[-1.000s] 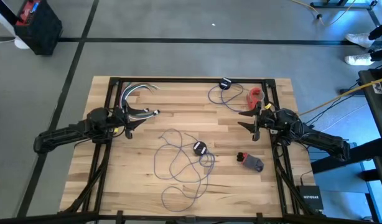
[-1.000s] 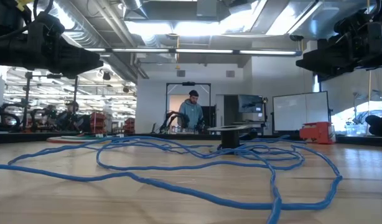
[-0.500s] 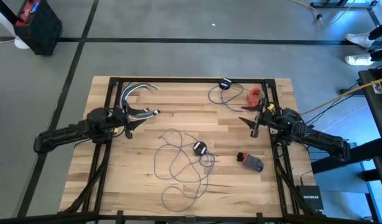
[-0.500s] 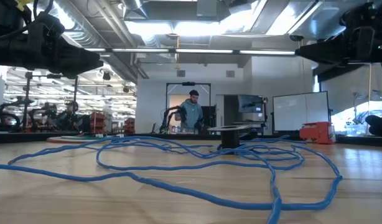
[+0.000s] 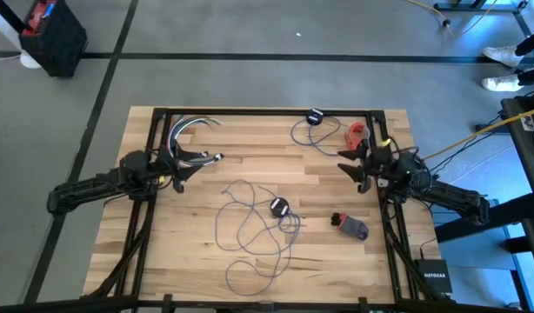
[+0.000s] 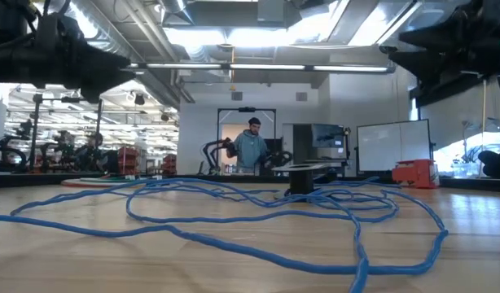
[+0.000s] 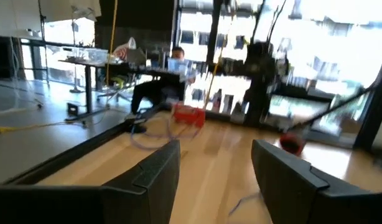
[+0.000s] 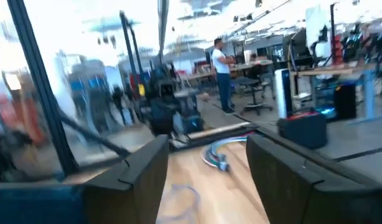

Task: Coil cords
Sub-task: Coil the blue wire onto the spool

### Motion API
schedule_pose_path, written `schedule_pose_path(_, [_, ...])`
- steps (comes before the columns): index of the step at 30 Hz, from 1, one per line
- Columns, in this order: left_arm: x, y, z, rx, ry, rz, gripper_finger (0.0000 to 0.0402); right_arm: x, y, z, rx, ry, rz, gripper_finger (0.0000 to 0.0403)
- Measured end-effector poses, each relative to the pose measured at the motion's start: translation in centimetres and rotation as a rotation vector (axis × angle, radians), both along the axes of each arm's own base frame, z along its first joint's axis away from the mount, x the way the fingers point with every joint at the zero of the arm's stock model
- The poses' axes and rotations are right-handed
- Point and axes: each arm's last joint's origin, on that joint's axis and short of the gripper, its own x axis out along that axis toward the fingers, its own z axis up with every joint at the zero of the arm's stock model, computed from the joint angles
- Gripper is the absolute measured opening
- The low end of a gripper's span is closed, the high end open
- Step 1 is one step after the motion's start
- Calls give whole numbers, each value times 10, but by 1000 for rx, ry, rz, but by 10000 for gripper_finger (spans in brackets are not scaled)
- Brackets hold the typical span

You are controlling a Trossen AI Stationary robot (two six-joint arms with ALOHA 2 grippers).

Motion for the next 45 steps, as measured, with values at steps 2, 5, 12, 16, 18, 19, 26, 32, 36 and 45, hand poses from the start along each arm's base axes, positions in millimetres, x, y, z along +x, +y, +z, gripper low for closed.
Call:
schedule_pose_path(2, [0,0,3,-45,-48,-6,192,0,0,0,69,-14,16,221])
schedule_pose_path(5, [-1,0,8,-85,-112,-14,192,0,0,0,104,-17,22,221])
schedule_pose_path(12, [-2,-1,13,-91,-166,-21,192,0,-5,-3,131,2,-146,221])
schedule_pose_path(16, [-2,0,14,-107,-180,-8,192,0,-4,-3,150,0,-114,221])
schedule_pose_path(18, [-3,0,19,-120,-232,-13,192,-1,-3,1,130,-37,-63,221])
schedule_pose_path(19, [-4,-1,22,-111,-266,-18,192,-1,-1,4,115,-58,-26,221])
schedule_pose_path(26, [2,-4,34,-84,-360,-59,192,12,-2,24,54,27,88,221])
schedule_pose_path(32, [22,-6,50,-38,-302,-94,192,41,-9,56,18,157,168,221])
schedule_pose_path(36, [49,-8,58,-31,-152,-122,192,63,-14,70,54,268,247,220])
schedule_pose_path(45, [103,-9,54,-32,104,-153,192,87,-15,52,149,594,327,220])
